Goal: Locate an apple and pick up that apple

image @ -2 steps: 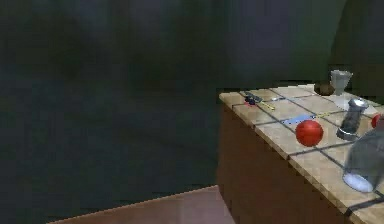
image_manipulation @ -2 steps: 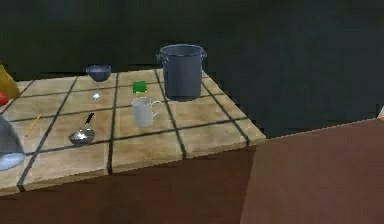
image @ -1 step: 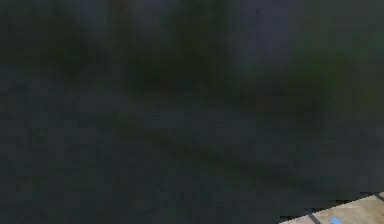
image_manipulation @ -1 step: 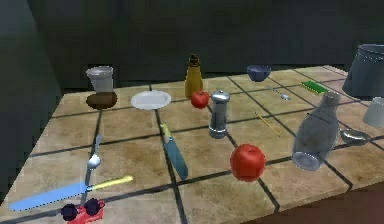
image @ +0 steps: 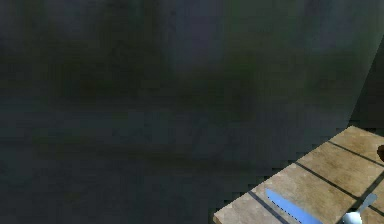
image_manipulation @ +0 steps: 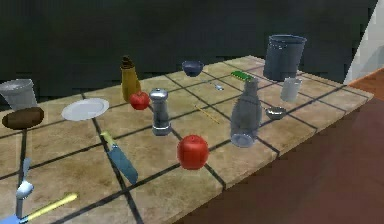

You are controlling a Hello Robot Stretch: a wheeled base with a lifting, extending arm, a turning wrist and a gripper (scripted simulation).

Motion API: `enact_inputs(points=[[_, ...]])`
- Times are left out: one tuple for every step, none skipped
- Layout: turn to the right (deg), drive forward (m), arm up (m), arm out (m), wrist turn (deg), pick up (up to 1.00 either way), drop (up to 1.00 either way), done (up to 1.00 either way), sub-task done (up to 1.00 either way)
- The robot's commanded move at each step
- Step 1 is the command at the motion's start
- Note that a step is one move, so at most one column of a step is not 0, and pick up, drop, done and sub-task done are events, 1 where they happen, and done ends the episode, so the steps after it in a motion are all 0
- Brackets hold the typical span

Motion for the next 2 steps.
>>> enact_inputs(points=[[0.0, 0.0, 0.5, 0.0, 0.0, 0.0, 0.0, 0.0, 0.0], [0.0, 0.0, 0.38, 0.0, 0.0, 0.0, 0.0, 0.0, 0.0]])
